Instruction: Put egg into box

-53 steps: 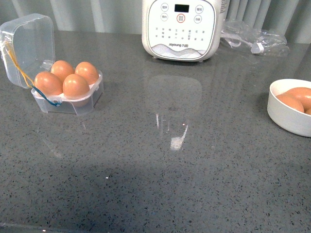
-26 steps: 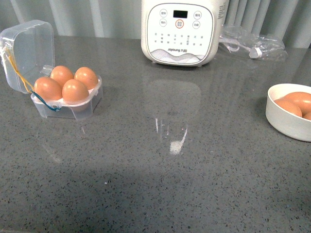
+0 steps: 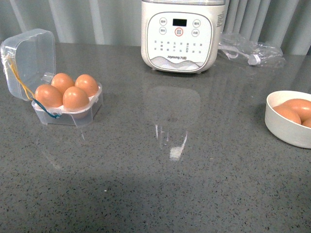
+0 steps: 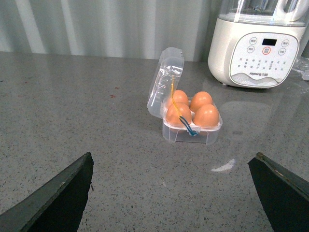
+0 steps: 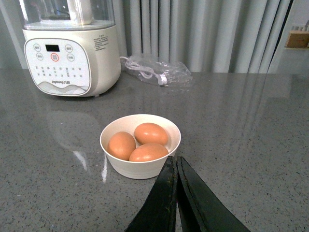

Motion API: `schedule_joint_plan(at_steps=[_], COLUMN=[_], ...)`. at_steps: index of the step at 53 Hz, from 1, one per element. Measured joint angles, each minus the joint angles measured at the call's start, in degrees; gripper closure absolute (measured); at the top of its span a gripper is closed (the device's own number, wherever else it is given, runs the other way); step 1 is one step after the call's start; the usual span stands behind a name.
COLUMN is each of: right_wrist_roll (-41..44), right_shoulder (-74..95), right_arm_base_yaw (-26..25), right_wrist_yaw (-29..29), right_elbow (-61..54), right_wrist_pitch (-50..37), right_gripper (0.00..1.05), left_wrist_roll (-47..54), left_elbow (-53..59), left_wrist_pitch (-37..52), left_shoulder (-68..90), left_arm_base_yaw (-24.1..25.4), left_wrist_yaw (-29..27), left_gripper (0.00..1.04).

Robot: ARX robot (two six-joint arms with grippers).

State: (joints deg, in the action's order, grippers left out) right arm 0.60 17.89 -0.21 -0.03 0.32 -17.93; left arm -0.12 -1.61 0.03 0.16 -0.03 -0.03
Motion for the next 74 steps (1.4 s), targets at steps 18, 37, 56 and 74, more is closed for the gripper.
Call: schedule_joint_plan(at_steps=[18, 37, 56, 74], right_wrist_roll=[0.0, 0.0, 0.0, 0.0], right_shoulder=[-5.8, -17.0, -17.7, -17.7], right_arm_base_yaw=[0.0, 0.0, 0.0, 0.0], right_wrist_yaw=[0.0, 0.0, 0.0, 0.0], right_elbow=[0.0, 0.0, 0.0, 0.0], right_wrist_pitch=[5.7, 17.6, 17.9, 17.9], right_gripper=[1.02, 1.02, 0.81, 0.29], left_wrist_roll=[0.0, 0.0, 0.0, 0.0], left_elbow=[0.0, 0.0, 0.0, 0.0], left_wrist_pitch=[0.0, 0.0, 0.0, 0.0], left_shoulder=[0.0, 0.0, 0.0, 0.0], left_arm_base_yaw=[0.0, 0.0, 0.0, 0.0], left_wrist_yaw=[0.0, 0.0, 0.0, 0.0], left_gripper=[0.07, 0.07, 0.07, 0.07])
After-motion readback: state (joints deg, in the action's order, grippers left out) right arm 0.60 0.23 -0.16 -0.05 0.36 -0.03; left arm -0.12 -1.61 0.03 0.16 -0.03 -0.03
